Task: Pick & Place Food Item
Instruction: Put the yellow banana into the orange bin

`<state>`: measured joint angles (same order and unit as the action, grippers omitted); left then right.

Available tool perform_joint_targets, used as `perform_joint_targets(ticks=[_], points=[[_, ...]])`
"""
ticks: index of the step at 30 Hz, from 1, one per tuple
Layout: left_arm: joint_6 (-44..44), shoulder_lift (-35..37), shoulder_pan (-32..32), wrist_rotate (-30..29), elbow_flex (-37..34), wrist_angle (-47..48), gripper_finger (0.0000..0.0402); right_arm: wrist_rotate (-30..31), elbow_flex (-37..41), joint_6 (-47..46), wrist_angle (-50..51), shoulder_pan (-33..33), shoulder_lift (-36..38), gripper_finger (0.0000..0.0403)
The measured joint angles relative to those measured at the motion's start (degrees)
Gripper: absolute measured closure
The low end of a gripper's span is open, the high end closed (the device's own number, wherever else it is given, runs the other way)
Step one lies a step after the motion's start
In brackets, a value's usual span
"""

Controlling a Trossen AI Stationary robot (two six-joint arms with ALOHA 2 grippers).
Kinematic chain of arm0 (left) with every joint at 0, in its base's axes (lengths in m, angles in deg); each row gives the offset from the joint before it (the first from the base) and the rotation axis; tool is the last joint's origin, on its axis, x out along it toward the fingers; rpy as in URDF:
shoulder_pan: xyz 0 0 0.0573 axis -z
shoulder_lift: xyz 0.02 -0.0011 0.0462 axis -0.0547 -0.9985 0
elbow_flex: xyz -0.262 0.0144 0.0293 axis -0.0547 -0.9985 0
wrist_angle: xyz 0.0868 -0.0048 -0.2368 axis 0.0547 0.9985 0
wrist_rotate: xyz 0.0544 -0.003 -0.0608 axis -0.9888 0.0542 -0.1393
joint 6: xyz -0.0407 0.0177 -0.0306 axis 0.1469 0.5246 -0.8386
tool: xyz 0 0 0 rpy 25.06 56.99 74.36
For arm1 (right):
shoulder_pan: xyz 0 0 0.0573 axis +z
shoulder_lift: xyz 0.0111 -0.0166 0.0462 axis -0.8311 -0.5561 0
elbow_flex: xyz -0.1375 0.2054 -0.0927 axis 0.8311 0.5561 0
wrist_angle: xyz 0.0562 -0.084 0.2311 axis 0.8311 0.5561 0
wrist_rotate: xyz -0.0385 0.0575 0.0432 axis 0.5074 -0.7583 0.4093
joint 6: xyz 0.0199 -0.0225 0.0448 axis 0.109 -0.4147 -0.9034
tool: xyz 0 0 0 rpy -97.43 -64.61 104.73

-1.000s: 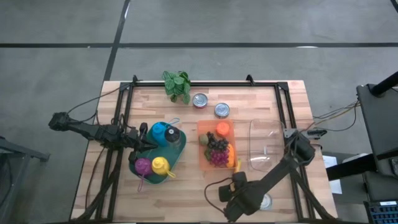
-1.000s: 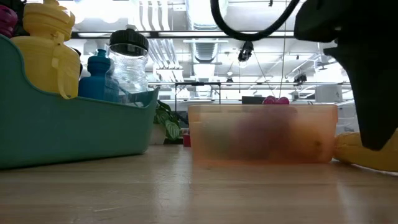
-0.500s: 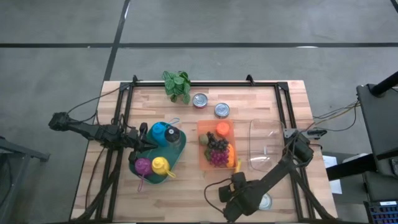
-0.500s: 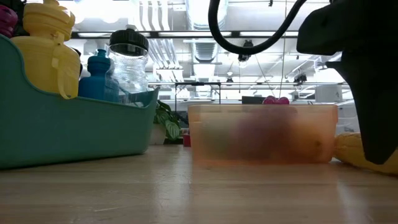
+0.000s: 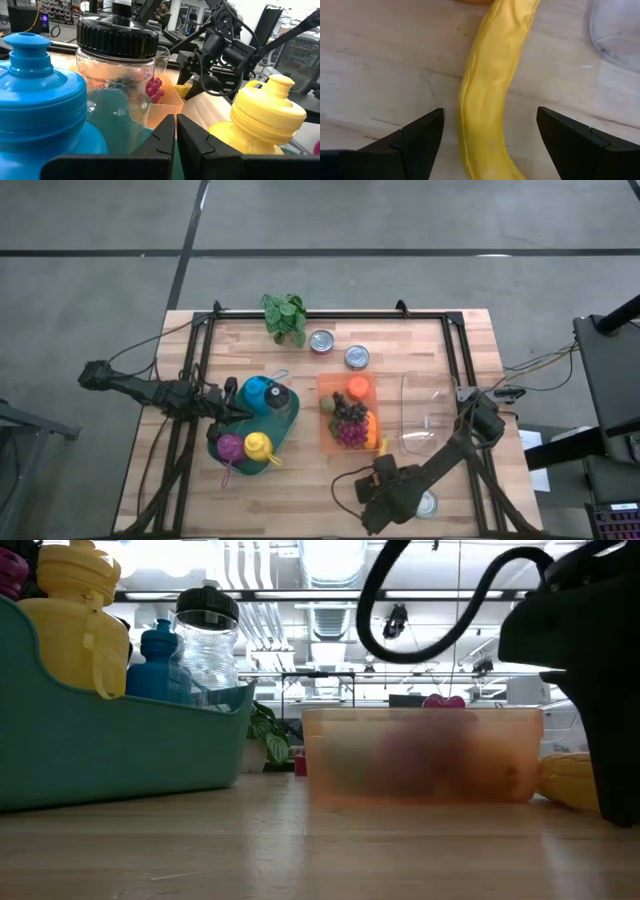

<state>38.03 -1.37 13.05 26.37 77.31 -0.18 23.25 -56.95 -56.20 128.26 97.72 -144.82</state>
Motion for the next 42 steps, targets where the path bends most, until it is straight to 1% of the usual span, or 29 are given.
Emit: perform_joint_targets(ticks=[5, 14, 22, 25, 38, 40, 42], points=[[0.02, 0.02, -0.02, 0.00, 0.01, 0.02, 0.0380, 0.25, 1.15, 0.34, -0.47, 0.01, 0.24, 0.0088], [0.00, 0.02, -0.02, 0.00, 0.02, 0.02, 0.0380, 1.18, 1.29, 8.13, -1.36, -0.04, 0.24, 0.0088], [0.00, 0.02, 0.00, 0.02, 0.00, 0.00, 0.0380, 1.25, 1.34, 7.38, -3.12, -0.04, 0.17, 0.0088], [0.02, 0.02, -0.02, 0.02, 0.00, 0.00, 0.0380, 1.30, 1.34, 5.73, -3.66, -0.04, 0.15, 0.0088], [0.01, 0.02, -0.02, 0.01, 0.00, 0.00, 0.0380, 1.66, 1.34, 5.46, -5.00, -0.04, 0.06, 0.0089], [0.01, 0.02, -0.02, 0.01, 0.01, 0.01, 0.0380, 1.64, 1.34, 5.46, -5.19, -0.04, 0.04, 0.0096], [0.02, 0.02, -0.02, 0.00, 0.02, 0.00, 0.0380, 1.66, 1.32, 5.46, -5.44, -0.04, 0.04, 0.0112]])
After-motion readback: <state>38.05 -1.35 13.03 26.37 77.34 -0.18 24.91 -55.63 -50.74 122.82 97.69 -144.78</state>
